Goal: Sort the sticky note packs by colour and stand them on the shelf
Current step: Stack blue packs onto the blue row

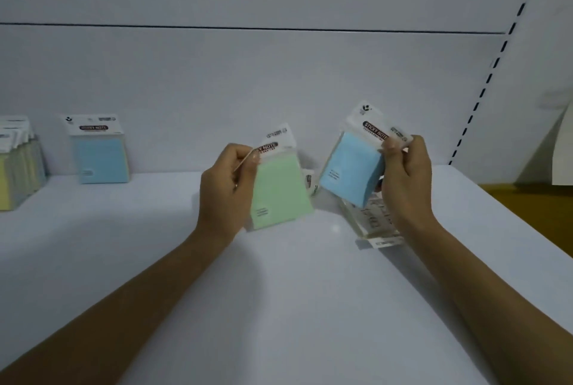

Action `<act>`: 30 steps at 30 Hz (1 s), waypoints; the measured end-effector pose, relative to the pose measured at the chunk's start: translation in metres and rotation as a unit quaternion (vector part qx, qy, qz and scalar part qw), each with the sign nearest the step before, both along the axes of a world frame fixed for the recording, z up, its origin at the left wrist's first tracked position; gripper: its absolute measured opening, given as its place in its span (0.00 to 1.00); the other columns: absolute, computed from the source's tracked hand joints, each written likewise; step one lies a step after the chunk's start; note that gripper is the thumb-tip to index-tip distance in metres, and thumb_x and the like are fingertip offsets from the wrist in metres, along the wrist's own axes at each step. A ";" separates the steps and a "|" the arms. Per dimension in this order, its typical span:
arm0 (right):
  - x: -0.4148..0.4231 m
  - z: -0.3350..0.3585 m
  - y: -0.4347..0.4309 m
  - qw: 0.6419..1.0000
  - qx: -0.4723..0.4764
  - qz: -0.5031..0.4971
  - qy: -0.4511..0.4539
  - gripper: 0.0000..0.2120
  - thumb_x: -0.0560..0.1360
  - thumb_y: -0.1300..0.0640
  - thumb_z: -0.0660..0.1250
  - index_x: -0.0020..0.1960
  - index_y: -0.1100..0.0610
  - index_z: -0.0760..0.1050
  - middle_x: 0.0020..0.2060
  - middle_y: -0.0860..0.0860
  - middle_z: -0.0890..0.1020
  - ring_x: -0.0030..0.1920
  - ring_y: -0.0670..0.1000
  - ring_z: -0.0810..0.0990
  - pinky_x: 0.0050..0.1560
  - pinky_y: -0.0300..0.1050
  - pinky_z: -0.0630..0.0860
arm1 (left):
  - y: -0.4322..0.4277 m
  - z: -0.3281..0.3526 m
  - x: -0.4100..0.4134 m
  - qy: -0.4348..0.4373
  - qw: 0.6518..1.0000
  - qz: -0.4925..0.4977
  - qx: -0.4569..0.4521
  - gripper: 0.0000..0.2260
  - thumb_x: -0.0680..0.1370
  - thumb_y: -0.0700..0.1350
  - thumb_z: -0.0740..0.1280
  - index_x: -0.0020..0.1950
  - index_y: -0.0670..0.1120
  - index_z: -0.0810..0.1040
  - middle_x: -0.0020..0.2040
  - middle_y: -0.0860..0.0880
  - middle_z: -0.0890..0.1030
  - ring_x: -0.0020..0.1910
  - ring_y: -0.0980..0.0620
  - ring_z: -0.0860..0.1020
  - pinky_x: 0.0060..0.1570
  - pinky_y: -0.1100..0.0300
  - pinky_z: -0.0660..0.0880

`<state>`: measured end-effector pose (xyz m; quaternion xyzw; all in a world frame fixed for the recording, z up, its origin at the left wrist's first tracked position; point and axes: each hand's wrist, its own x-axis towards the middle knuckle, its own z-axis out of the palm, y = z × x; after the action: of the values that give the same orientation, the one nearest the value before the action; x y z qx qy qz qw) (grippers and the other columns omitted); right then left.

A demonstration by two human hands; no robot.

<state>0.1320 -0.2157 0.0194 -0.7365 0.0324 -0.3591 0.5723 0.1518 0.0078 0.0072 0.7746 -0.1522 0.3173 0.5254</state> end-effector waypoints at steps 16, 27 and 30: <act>-0.019 -0.020 0.037 0.955 -0.285 0.052 -0.057 0.12 0.76 0.45 0.62 0.56 0.48 0.71 0.42 0.42 0.77 0.39 0.45 0.78 0.40 0.40 0.76 | -0.009 -0.010 -0.009 0.069 0.986 -0.053 0.139 0.33 0.68 0.50 0.75 0.67 0.65 0.61 0.51 0.60 0.79 0.48 0.51 0.82 0.51 0.55 0.78; -0.028 -0.009 0.044 0.929 -0.344 0.103 0.089 0.26 0.72 0.42 0.68 0.64 0.49 0.64 0.51 0.44 0.75 0.46 0.48 0.75 0.44 0.43 0.70 | -0.005 0.000 -0.037 -0.022 0.952 0.028 0.305 0.29 0.74 0.44 0.66 0.74 0.53 0.61 0.61 0.48 0.76 0.45 0.42 0.80 0.43 0.52 0.77; -0.026 0.002 0.057 0.958 -0.228 0.125 0.118 0.31 0.68 0.46 0.74 0.63 0.54 0.63 0.52 0.48 0.77 0.49 0.52 0.78 0.48 0.52 0.78 | 0.007 0.001 -0.048 0.068 0.979 0.026 0.192 0.36 0.73 0.45 0.69 0.75 0.58 0.52 0.51 0.53 0.79 0.42 0.48 0.80 0.45 0.55 0.78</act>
<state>0.1055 -0.1589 0.0211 -0.8826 -0.0755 -0.1928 0.4220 0.1037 0.0150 0.0087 0.8847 -0.1541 0.2421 0.3674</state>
